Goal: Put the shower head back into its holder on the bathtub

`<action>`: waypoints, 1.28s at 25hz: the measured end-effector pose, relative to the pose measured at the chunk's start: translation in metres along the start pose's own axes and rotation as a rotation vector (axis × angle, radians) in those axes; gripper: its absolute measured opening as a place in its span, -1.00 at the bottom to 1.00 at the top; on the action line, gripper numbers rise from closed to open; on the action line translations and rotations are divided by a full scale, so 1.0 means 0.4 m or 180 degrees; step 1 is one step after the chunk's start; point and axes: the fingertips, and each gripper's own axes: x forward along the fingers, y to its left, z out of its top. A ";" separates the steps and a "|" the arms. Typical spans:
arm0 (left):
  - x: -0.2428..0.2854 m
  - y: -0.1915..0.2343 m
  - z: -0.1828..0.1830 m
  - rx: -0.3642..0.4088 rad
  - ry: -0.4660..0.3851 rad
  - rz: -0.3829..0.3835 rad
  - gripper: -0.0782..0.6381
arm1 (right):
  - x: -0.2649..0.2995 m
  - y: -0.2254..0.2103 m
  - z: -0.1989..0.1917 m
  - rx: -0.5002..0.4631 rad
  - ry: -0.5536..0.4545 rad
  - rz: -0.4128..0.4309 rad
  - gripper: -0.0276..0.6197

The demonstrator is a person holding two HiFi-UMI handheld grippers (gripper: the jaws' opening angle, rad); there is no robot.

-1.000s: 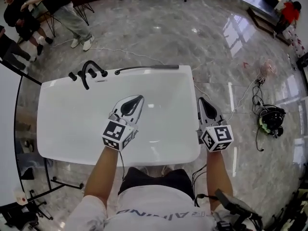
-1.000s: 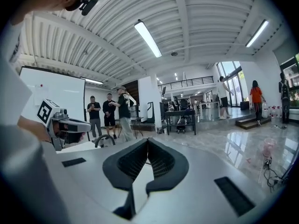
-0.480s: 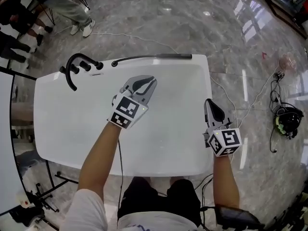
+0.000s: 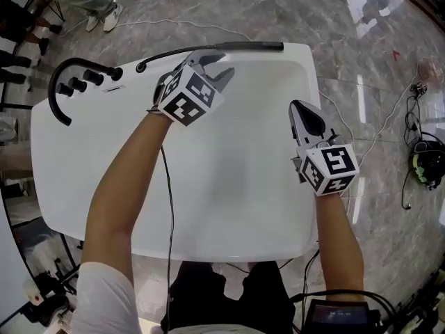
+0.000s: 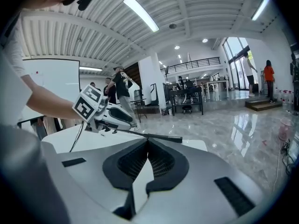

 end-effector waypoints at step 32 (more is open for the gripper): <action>0.423 0.094 -0.148 0.1280 0.1752 -0.1065 -0.37 | 0.051 -0.023 -0.252 0.0251 0.0082 0.0185 -0.88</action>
